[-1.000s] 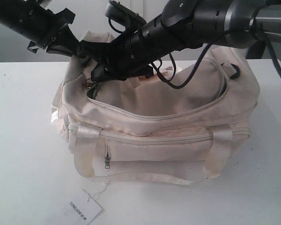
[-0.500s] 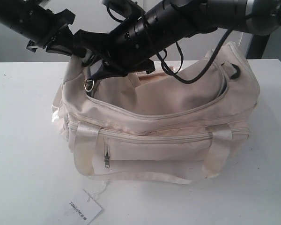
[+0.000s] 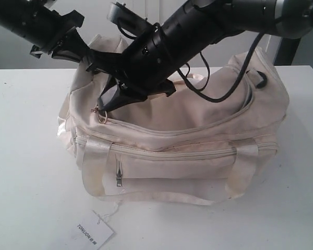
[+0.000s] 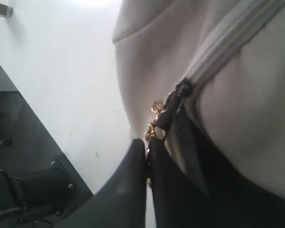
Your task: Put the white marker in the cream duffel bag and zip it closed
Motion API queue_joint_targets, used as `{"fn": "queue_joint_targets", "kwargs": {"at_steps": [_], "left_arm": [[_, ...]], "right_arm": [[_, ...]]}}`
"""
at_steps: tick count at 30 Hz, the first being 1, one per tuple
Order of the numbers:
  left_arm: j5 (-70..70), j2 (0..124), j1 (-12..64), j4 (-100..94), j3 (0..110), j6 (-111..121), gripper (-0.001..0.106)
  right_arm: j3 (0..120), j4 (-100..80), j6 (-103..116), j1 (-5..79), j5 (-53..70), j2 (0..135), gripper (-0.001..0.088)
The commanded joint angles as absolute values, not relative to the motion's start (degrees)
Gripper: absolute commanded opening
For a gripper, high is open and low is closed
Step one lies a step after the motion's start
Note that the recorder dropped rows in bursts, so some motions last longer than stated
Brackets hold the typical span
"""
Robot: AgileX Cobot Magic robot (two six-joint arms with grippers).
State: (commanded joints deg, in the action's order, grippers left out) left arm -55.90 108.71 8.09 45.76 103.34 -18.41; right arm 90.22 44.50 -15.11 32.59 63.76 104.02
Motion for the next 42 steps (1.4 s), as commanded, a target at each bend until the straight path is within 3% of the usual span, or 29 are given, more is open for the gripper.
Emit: {"fn": "queue_joint_targets", "kwargs": {"at_steps": [6,18,22,28,42], "left_arm": [[-55.15,108.71,8.09,44.28,103.34,-18.41,0.000],[-55.02,108.71,8.09,35.45,101.68,-18.41,0.000],[-55.27,108.94,8.09,35.55,101.68,-18.41,0.000],[-55.27,108.94,8.09,35.93,101.68,-18.41,0.000],[-55.27,108.94,8.09,35.93,101.68,-18.41,0.000]], "right_arm": [[90.22,39.31,-14.99,32.59,69.96,104.02,0.0000],[90.22,34.45,-14.82,32.59,69.96,99.93,0.0000],[89.61,34.69,-11.55,32.59,61.46,100.06,0.0004],[89.50,39.04,-15.53,32.85,58.89,101.49,0.0244],[89.50,33.31,-52.09,36.08,58.84,101.53,0.0258]]}}
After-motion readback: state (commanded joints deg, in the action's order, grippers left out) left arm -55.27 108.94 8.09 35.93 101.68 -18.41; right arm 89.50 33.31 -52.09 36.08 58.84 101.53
